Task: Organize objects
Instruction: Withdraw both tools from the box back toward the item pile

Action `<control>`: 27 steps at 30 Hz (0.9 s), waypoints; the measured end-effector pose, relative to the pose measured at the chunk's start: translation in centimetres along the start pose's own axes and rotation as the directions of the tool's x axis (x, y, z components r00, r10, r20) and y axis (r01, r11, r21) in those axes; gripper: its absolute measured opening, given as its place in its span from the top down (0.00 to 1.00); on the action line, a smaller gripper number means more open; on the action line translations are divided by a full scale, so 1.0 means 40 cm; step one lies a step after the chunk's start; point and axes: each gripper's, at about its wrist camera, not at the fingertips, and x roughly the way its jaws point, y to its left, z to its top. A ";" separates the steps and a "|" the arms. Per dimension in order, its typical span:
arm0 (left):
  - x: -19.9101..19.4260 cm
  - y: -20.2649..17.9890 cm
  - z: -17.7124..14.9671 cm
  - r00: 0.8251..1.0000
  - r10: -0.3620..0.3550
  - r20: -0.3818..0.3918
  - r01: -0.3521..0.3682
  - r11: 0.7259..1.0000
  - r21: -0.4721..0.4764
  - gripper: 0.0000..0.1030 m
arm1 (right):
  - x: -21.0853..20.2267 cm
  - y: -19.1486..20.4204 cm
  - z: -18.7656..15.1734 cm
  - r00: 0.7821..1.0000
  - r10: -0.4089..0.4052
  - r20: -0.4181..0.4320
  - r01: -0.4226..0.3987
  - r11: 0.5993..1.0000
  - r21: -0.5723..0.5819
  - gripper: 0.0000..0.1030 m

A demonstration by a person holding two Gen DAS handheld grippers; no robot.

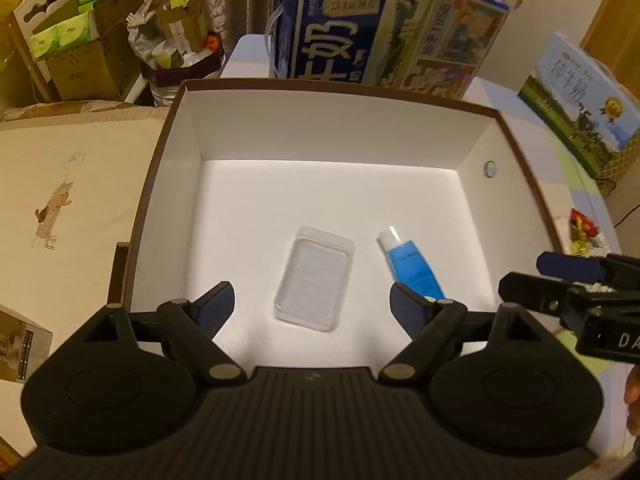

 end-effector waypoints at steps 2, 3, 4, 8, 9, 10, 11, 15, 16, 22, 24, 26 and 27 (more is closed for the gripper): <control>-0.016 -0.012 -0.014 1.000 -0.004 0.005 0.004 1.000 0.000 0.20 | -0.023 0.001 -0.014 1.000 0.000 0.007 0.000 1.000 0.005 0.37; -0.025 -0.018 -0.022 1.000 -0.008 0.008 0.008 1.000 0.002 0.20 | -0.034 0.001 -0.021 1.000 0.002 0.009 -0.002 1.000 0.008 0.37; -0.033 -0.025 -0.031 1.000 -0.013 0.011 0.013 1.000 0.003 0.20 | -0.045 0.001 -0.027 1.000 0.002 0.012 -0.002 1.000 0.011 0.36; -0.066 -0.054 -0.066 1.000 -0.024 0.016 0.024 1.000 0.000 0.20 | -0.087 -0.008 -0.050 1.000 0.008 0.024 -0.008 1.000 0.020 0.36; -0.073 -0.064 -0.077 1.000 -0.024 0.015 0.024 1.000 -0.002 0.20 | -0.096 -0.010 -0.057 1.000 0.005 0.025 -0.006 1.000 0.024 0.36; -0.080 -0.072 -0.087 1.000 -0.024 0.015 0.024 1.000 -0.003 0.20 | -0.107 -0.013 -0.065 1.000 0.007 0.027 -0.008 1.000 0.025 0.36; -0.086 -0.079 -0.095 1.000 -0.024 0.016 0.024 1.000 -0.003 0.20 | -0.117 -0.016 -0.073 1.000 0.010 0.027 -0.011 1.000 0.026 0.36; -0.113 -0.112 -0.134 1.000 -0.016 0.016 0.016 1.000 -0.006 0.20 | -0.155 -0.027 -0.098 0.999 0.020 0.029 -0.021 0.999 0.026 0.36; -0.117 -0.121 -0.143 1.000 -0.013 0.014 0.013 1.000 -0.008 0.20 | -0.164 -0.031 -0.105 0.999 0.024 0.028 -0.025 0.999 0.023 0.36; -0.152 -0.178 -0.198 1.000 0.003 0.020 -0.003 1.000 -0.019 0.20 | -0.223 -0.054 -0.146 0.998 0.047 0.033 -0.047 0.999 0.014 0.36; -0.160 -0.197 -0.215 1.000 0.008 0.020 -0.008 1.000 -0.026 0.20 | -0.240 -0.063 -0.158 0.998 0.054 0.031 -0.055 0.998 0.009 0.36; -0.167 -0.216 -0.230 1.000 0.011 0.020 -0.011 0.999 -0.030 0.20 | -0.257 -0.072 -0.170 0.998 0.059 0.031 -0.059 0.998 0.006 0.36; -0.169 -0.228 -0.238 1.000 0.013 0.019 -0.012 0.999 -0.031 0.20 | -0.265 -0.079 -0.176 0.998 0.060 0.031 -0.061 0.998 0.007 0.36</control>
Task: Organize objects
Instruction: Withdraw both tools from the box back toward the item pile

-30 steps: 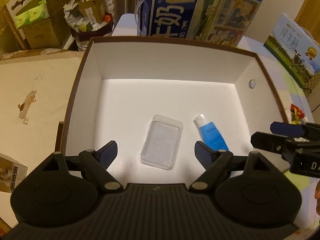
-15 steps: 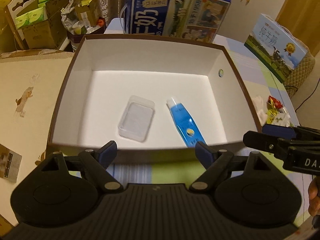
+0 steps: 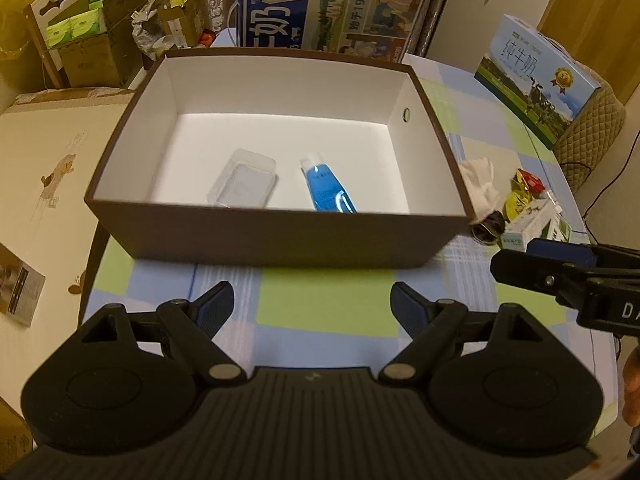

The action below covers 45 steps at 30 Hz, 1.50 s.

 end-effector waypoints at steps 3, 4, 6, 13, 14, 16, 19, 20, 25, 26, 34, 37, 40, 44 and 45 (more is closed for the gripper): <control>-0.009 -0.029 -0.022 1.000 0.003 -0.003 -0.003 1.000 0.002 0.20 | -0.025 -0.022 -0.019 1.000 0.006 -0.003 -0.006 1.000 0.006 0.36; -0.011 -0.038 -0.028 1.000 0.003 -0.004 -0.003 1.000 0.003 0.20 | -0.032 -0.027 -0.025 1.000 0.007 -0.006 -0.007 1.000 0.007 0.36; -0.017 -0.057 -0.041 1.000 0.005 -0.003 -0.005 1.000 0.003 0.20 | -0.045 -0.039 -0.037 1.000 0.009 -0.013 -0.009 1.000 0.006 0.36; -0.025 -0.112 -0.077 1.000 0.007 -0.011 -0.007 1.000 0.002 0.19 | -0.081 -0.078 -0.068 0.999 0.022 -0.030 -0.021 1.000 0.008 0.36; -0.025 -0.118 -0.082 1.000 0.006 -0.013 -0.006 1.000 0.003 0.19 | -0.087 -0.084 -0.072 0.999 0.023 -0.032 -0.023 1.000 0.010 0.36; -0.025 -0.135 -0.090 1.000 0.001 -0.018 0.000 1.000 0.009 0.19 | -0.098 -0.098 -0.080 0.999 0.021 -0.034 -0.020 1.000 0.014 0.36; -0.019 -0.164 -0.098 1.000 -0.010 -0.023 0.011 1.000 0.023 0.19 | -0.113 -0.122 -0.094 0.999 0.005 -0.041 -0.004 1.000 0.031 0.36; -0.016 -0.175 -0.101 1.000 -0.016 -0.025 0.016 0.999 0.029 0.19 | -0.118 -0.131 -0.100 0.999 0.001 -0.043 0.001 0.999 0.039 0.36; 0.005 -0.238 -0.108 0.998 -0.042 -0.044 0.045 0.997 0.070 0.19 | -0.154 -0.193 -0.127 0.999 -0.025 -0.044 0.029 0.995 0.093 0.36; 0.010 -0.251 -0.107 0.998 -0.049 -0.047 0.052 0.996 0.078 0.19 | -0.162 -0.207 -0.132 0.999 -0.032 -0.044 0.036 0.993 0.108 0.36; 0.052 -0.360 -0.098 0.993 -0.096 -0.075 0.106 0.983 0.152 0.19 | -0.221 -0.305 -0.161 0.994 -0.105 -0.031 0.109 0.976 0.187 0.36; 0.070 -0.394 -0.091 0.990 -0.110 -0.083 0.123 0.977 0.174 0.19 | -0.240 -0.341 -0.169 0.990 -0.142 -0.029 0.144 0.967 0.208 0.36; 0.086 -0.425 -0.086 0.988 -0.125 -0.088 0.140 0.971 0.192 0.20 | -0.257 -0.377 -0.176 0.985 -0.170 -0.031 0.173 0.958 0.230 0.36; 0.107 -0.463 -0.073 0.985 -0.144 -0.099 0.163 0.962 0.217 0.20 | -0.271 -0.417 -0.180 0.979 -0.200 -0.032 0.202 0.945 0.259 0.36; 0.111 -0.473 -0.069 0.984 -0.147 -0.101 0.167 0.960 0.225 0.20 | -0.274 -0.429 -0.181 0.978 -0.206 -0.033 0.208 0.941 0.267 0.36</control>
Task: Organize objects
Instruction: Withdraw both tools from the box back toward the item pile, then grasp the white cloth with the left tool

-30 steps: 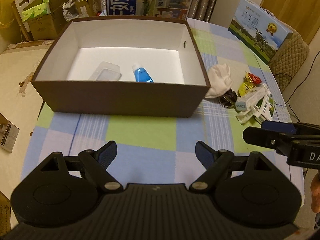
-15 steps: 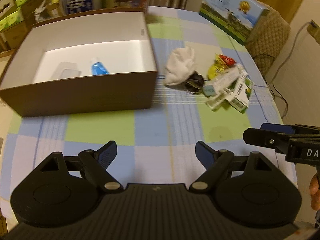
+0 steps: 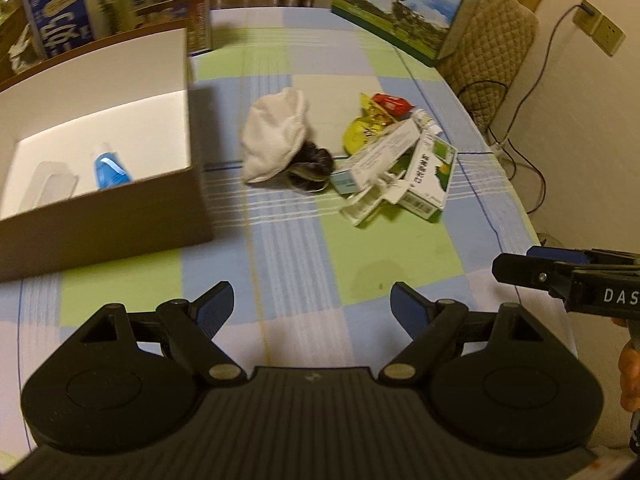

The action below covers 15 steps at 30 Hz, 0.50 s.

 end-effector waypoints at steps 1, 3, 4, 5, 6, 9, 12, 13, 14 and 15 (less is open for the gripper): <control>0.006 -0.008 0.008 1.000 -0.001 0.002 0.001 1.000 0.010 0.20 | -0.002 -0.010 0.001 1.000 -0.007 0.002 0.007 1.000 0.008 0.36; 0.015 -0.022 0.029 1.000 -0.001 0.012 0.001 1.000 0.031 0.20 | -0.002 -0.031 0.007 1.000 -0.022 0.007 0.022 1.000 0.021 0.36; 0.020 -0.028 0.041 1.000 0.000 0.016 -0.001 0.999 0.040 0.20 | -0.002 -0.040 0.010 0.999 -0.030 0.011 0.030 0.999 0.026 0.36; 0.025 -0.033 0.055 1.000 0.001 0.022 -0.002 0.999 0.050 0.21 | 0.000 -0.051 0.015 0.999 -0.040 0.015 0.039 0.999 0.031 0.36; 0.030 -0.037 0.070 1.000 0.003 0.029 -0.005 0.998 0.062 0.21 | 0.002 -0.061 0.021 0.999 -0.050 0.020 0.050 0.998 0.037 0.36; 0.049 -0.046 0.117 0.999 0.019 0.044 -0.023 0.995 0.094 0.24 | 0.007 -0.094 0.042 0.996 -0.077 0.036 0.075 0.995 0.058 0.36; 0.079 -0.043 0.168 0.998 0.038 0.048 -0.044 0.992 0.121 0.26 | 0.011 -0.129 0.066 0.993 -0.105 0.050 0.101 0.991 0.085 0.36; 0.090 -0.041 0.184 0.998 0.046 0.047 -0.051 0.990 0.130 0.27 | 0.011 -0.142 0.074 0.992 -0.111 0.056 0.105 0.990 0.095 0.36; 0.102 -0.038 0.200 0.998 0.052 0.044 -0.058 0.989 0.137 0.28 | 0.013 -0.152 0.080 0.991 -0.116 0.060 0.109 0.988 0.105 0.36; 0.114 -0.034 0.216 0.998 0.057 0.041 -0.062 0.988 0.142 0.28 | 0.015 -0.162 0.086 0.991 -0.123 0.061 0.116 0.987 0.115 0.36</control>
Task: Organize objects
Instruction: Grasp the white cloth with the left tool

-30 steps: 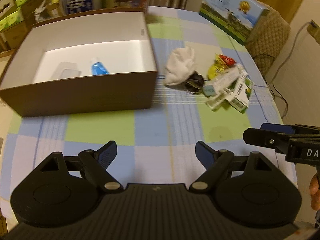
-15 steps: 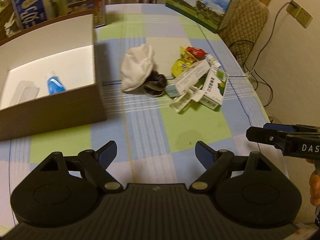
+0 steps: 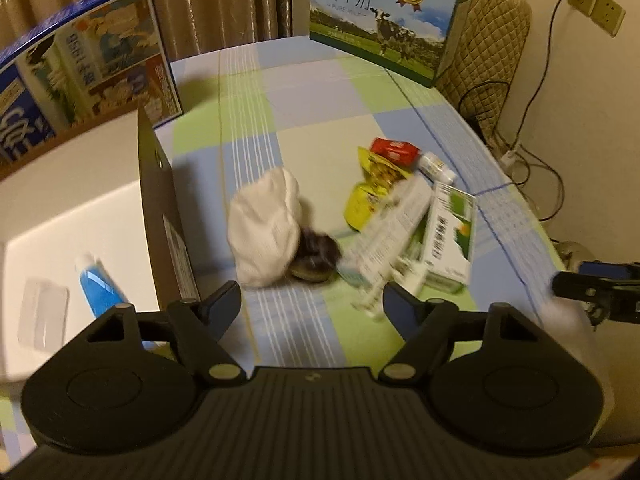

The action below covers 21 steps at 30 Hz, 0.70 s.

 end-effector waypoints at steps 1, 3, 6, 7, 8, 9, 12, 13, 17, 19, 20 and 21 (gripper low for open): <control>0.016 0.005 0.017 1.000 0.004 -0.004 -0.004 1.000 0.006 0.28 | 0.004 -0.009 0.007 1.000 -0.007 0.002 0.007 1.000 0.010 0.36; 0.046 0.014 0.048 1.000 0.010 -0.017 -0.009 1.000 0.015 0.29 | 0.012 -0.024 0.017 1.000 -0.019 0.006 0.018 1.000 0.026 0.36; 0.087 0.016 0.089 0.999 0.027 -0.029 -0.026 0.999 0.044 0.29 | 0.025 -0.043 0.032 0.999 -0.033 0.007 0.032 0.998 0.048 0.36; 0.104 0.016 0.101 0.999 0.035 -0.035 -0.033 0.998 0.056 0.29 | 0.028 -0.048 0.036 0.999 -0.036 0.007 0.035 0.998 0.056 0.36; 0.120 0.017 0.113 0.998 0.040 -0.043 -0.037 0.998 0.060 0.29 | 0.032 -0.051 0.039 0.999 -0.039 0.007 0.038 0.997 0.062 0.36; 0.140 0.021 0.125 0.998 0.037 -0.056 -0.034 0.998 0.058 0.29 | 0.036 -0.055 0.042 0.999 -0.042 0.007 0.042 0.997 0.068 0.36; 0.194 0.034 0.148 0.995 0.026 -0.099 -0.023 0.999 0.031 0.29 | 0.048 -0.065 0.050 0.999 -0.053 0.004 0.052 0.995 0.084 0.36; 0.210 0.038 0.154 0.994 0.027 -0.110 -0.024 0.999 0.028 0.29 | 0.052 -0.067 0.053 0.999 -0.054 0.003 0.054 0.995 0.087 0.36; 0.264 0.039 0.168 0.988 0.035 -0.148 -0.031 0.999 0.031 0.31 | 0.063 -0.078 0.058 0.998 -0.068 -0.002 0.068 0.992 0.105 0.36; 0.288 0.039 0.171 0.985 0.044 -0.167 -0.040 0.999 0.031 0.32 | 0.069 -0.084 0.060 0.997 -0.076 -0.007 0.077 0.991 0.114 0.36; 0.297 0.040 0.172 0.984 0.050 -0.173 -0.045 0.998 0.033 0.34 | 0.071 -0.086 0.060 0.997 -0.079 -0.008 0.079 0.990 0.116 0.36; 0.307 0.041 0.173 0.983 0.059 -0.176 -0.053 0.998 0.037 0.36 | 0.074 -0.087 0.061 0.997 -0.080 -0.010 0.081 0.990 0.119 0.36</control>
